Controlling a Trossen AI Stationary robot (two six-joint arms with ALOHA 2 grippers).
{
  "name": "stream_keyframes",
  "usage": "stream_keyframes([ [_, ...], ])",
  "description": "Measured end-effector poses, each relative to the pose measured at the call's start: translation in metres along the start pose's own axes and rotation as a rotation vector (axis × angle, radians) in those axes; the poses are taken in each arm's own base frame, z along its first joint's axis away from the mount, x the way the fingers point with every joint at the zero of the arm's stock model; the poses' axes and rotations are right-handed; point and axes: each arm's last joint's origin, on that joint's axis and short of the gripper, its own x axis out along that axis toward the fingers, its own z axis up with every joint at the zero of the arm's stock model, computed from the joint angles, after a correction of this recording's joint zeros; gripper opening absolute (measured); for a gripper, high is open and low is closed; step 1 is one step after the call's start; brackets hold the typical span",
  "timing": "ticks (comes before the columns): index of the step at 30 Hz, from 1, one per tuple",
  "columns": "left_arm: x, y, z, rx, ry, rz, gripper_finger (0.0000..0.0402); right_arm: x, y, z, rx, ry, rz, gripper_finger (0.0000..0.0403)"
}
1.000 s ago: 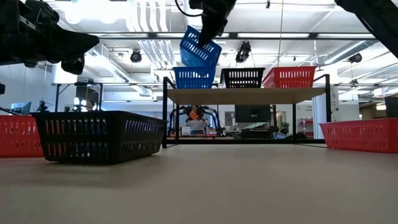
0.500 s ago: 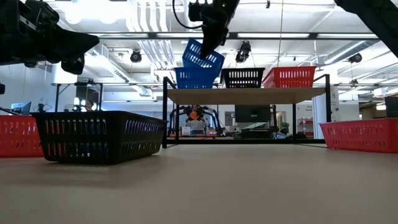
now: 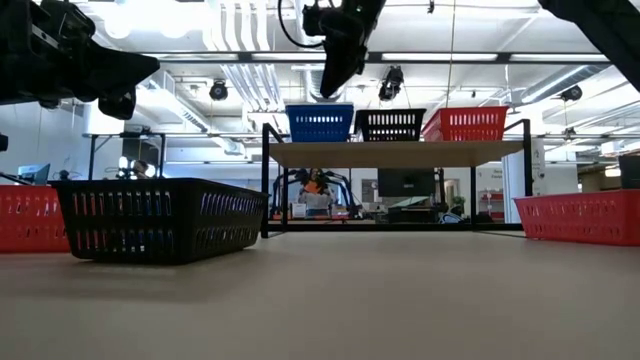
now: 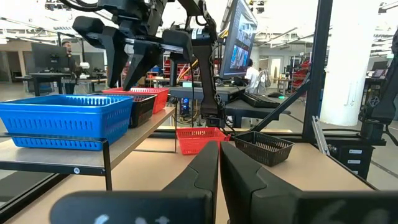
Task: Stack baskets on shelf by color
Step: Stack the left black basket on top of the black basket on the shelf
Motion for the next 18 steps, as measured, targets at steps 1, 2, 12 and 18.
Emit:
stream_keyframes([
  [1, 0.0, 0.0, 0.0, 0.0, 0.0, 0.0, 0.0, -0.001, 0.0, 0.0, 0.0, -0.001, 0.0, 0.0121],
  [2, 0.0, 0.0, 0.0, 0.0, 0.0, 0.0, 0.0, -0.004, 0.0, 0.0, 0.0, -0.006, -0.001, 0.0127],
  [12, 0.0, 0.0, 0.0, 0.0, 0.0, 0.0, 0.0, -0.052, 0.037, -0.003, -0.04, -0.069, 0.036, 0.012],
  [18, 0.0, 0.0, 0.0, 0.0, 0.0, 0.0, 0.0, -0.064, 0.097, -0.012, -0.168, -0.058, 0.122, 0.0092],
])
